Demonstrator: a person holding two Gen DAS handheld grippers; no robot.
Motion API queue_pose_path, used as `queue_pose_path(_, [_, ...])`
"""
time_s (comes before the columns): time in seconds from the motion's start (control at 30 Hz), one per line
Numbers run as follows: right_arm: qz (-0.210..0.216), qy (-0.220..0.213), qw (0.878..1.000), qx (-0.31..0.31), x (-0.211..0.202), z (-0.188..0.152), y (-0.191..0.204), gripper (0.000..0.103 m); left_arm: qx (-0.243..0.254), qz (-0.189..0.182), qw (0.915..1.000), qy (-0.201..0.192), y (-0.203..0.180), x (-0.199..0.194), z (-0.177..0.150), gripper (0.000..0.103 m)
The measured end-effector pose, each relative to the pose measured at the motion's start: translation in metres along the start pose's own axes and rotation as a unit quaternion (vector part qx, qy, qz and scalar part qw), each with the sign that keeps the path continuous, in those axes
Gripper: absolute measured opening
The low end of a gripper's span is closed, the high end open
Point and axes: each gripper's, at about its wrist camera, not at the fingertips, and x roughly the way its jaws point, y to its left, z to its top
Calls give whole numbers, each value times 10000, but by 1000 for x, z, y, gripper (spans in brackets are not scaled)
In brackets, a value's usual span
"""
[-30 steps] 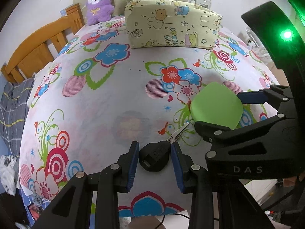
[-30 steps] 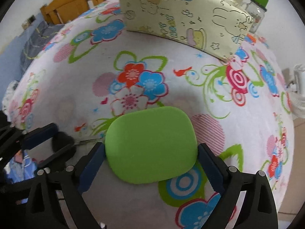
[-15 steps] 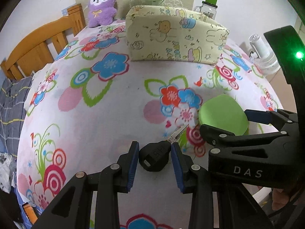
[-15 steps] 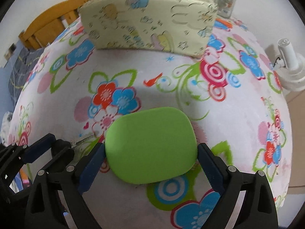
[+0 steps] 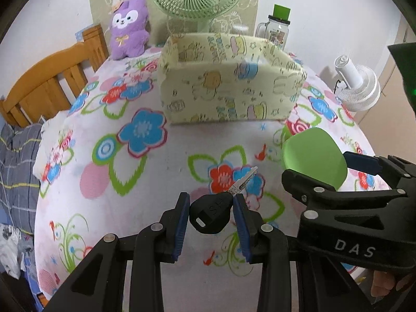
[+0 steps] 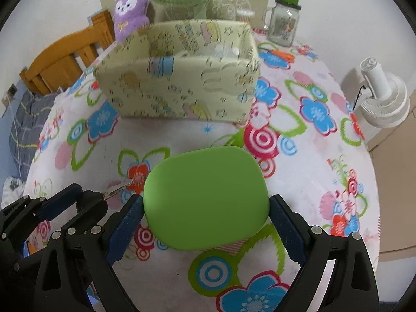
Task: Organize rigid objects
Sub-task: 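Lift the key and green brush and carry both toward the fabric box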
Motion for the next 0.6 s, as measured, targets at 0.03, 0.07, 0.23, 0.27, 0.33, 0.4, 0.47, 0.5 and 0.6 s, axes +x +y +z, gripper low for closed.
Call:
queue_pose_path(0.03, [-1,-25,10000,19,-3,2,-1,95,9,-10,10000,-12,-1,-1,3,35])
queue_pose_path(0.07, [-15,-62,10000,47,-6,4,-3,95,6,-21,10000,-24,-1,-2,6,35])
queue_pose_path(0.23, [-41,-190,9997,141,-19,13,-6,95,63,-32,9999,-113,-8,-8,20,35])
queue_pose_path(0.27, [-56,-219,9996,147,-21,15,-7,95,73,-28,9999,-129,-8,-9,22,35])
queue_pose_path(0.33, [-61,-268,9995,153,-26,18,-7,95,90,-26,9998,-168,-9,-11,26,35])
queue_pose_path(0.4, [-56,-322,9993,165,-31,21,-7,95,94,-6,9998,-196,-10,-14,30,35])
queue_pose_path(0.47, [-61,-381,9991,185,-36,24,-7,95,77,-1,9998,-200,-10,-16,35,35])
queue_pose_path(0.5, [-48,-399,9990,198,-38,25,-7,96,54,4,9998,-192,-10,-17,37,35])
queue_pose_path(0.6, [-42,-467,9986,232,-45,29,-7,96,37,54,9997,-228,-11,-21,43,35])
